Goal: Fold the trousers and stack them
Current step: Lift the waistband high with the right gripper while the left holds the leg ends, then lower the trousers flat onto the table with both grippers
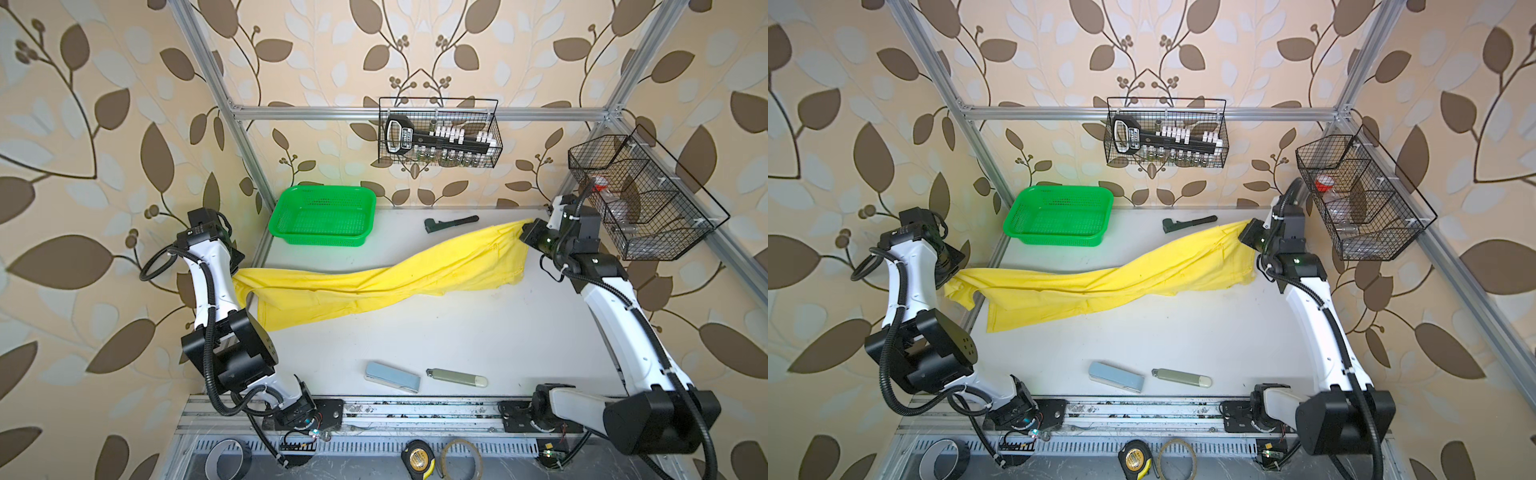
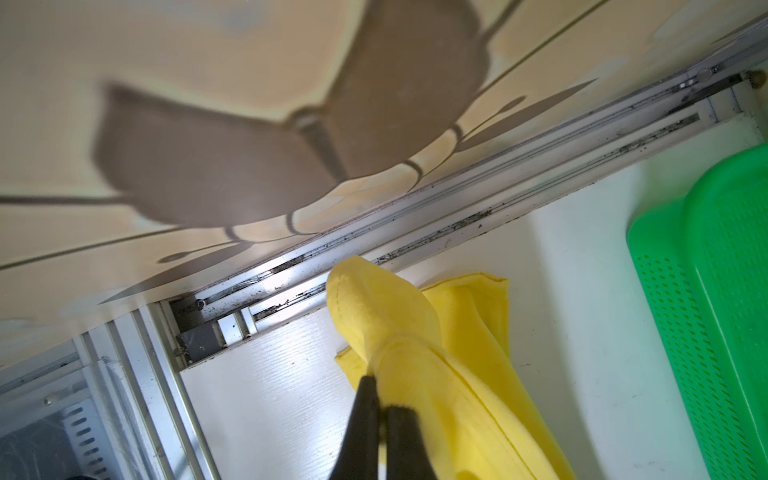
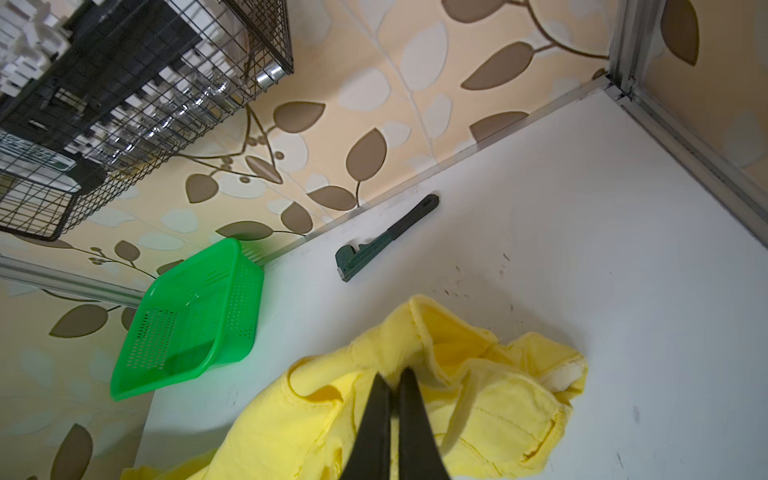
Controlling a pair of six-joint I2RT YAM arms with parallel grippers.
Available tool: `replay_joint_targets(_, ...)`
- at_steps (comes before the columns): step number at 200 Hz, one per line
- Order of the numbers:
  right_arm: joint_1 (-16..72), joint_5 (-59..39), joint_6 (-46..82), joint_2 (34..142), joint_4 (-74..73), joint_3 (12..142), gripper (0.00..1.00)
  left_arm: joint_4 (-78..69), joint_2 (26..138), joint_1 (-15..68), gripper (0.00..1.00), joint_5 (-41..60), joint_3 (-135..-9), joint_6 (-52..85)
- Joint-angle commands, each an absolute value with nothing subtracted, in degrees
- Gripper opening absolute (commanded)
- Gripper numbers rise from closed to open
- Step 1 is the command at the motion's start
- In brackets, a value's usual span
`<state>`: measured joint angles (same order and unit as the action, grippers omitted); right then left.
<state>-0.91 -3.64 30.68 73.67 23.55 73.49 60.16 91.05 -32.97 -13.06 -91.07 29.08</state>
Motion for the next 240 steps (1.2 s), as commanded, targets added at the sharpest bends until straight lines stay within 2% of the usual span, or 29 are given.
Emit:
replay_joint_targets(1,-1.8,-3.0,27.6,78.9,17.6,81.8,0.0,58.3,92.3,-33.5,0.0,-12.9,-96.1,31.1)
replay_joint_targets(38,-3.7,-9.4,26.8,90.3,19.8,99.4,0.0,61.1,96.8,-33.5,0.0,-7.2,-104.9,32.2)
replay_joint_targets(63,-5.1,-12.3,26.6,90.9,23.9,105.2,0.0,62.8,96.1,-33.5,0.0,-4.7,-106.0,32.5)
replay_joint_targets(80,-5.2,-12.4,27.5,85.7,24.9,97.9,0.0,62.4,93.9,-33.4,0.0,-3.2,-101.5,31.8)
replay_joint_targets(94,-5.7,-11.8,29.4,79.9,24.0,85.6,0.0,61.4,91.9,-33.4,0.0,-2.8,-95.6,30.6)
replay_joint_targets(130,-5.9,-3.2,26.7,66.1,25.2,58.4,0.0,57.6,88.5,-32.7,0.0,-3.4,-79.7,31.0)
replay_joint_targets(145,-6.1,1.1,26.1,60.7,26.8,51.0,0.0,57.5,87.2,-32.7,0.0,-3.9,-75.0,31.5)
replay_joint_targets(169,-9.7,7.1,23.1,57.7,35.7,47.3,0.0,58.4,83.3,-32.7,0.0,-5.2,-70.3,31.8)
replay_joint_targets(192,-12.1,14.9,20.5,56.1,38.5,47.3,0.0,59.4,79.8,-32.7,0.0,-7.3,-69.1,32.6)
replay_joint_targets(240,-13.9,24.7,18.1,57.7,34.8,43.9,0.0,59.8,79.1,-32.8,0.0,-10.3,-71.5,34.3)
